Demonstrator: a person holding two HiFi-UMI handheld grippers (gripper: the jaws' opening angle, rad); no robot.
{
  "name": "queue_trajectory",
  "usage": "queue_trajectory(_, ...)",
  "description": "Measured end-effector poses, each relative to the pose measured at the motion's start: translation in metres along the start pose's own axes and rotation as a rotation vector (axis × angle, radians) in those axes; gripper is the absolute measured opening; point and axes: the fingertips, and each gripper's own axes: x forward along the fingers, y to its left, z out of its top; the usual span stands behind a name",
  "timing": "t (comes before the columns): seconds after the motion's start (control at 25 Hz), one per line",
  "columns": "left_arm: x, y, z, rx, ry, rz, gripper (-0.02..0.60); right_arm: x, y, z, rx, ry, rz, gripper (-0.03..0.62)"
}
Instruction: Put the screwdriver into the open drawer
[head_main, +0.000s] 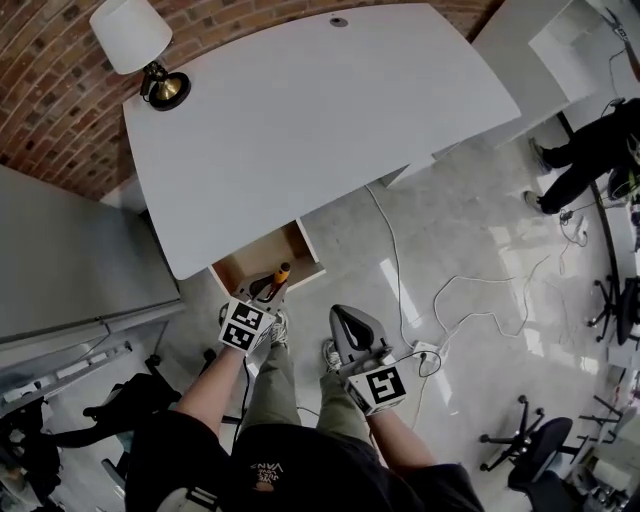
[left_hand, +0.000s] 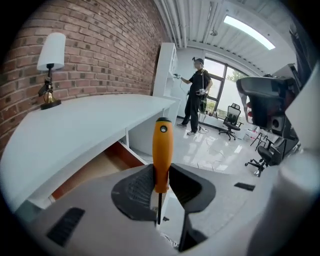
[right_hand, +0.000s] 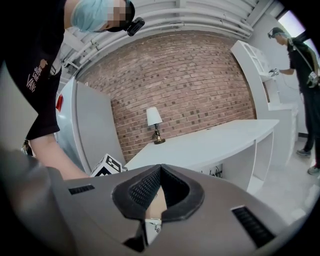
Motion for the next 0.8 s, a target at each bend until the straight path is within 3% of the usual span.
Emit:
queue_trajectory(0.36,0.078,0.034,-0.058,0.058,0.202,-0.028,0.091,0.010,-0.031,-0.030,0.042,0.027,-0.084,-0.003)
queue_trajectory(0.8,0.125,0.064,-0.102,-0.001,0.408,-0.065,0.091,0.018,-0.042,-0.065,0.085,0.062,-0.119,-0.003)
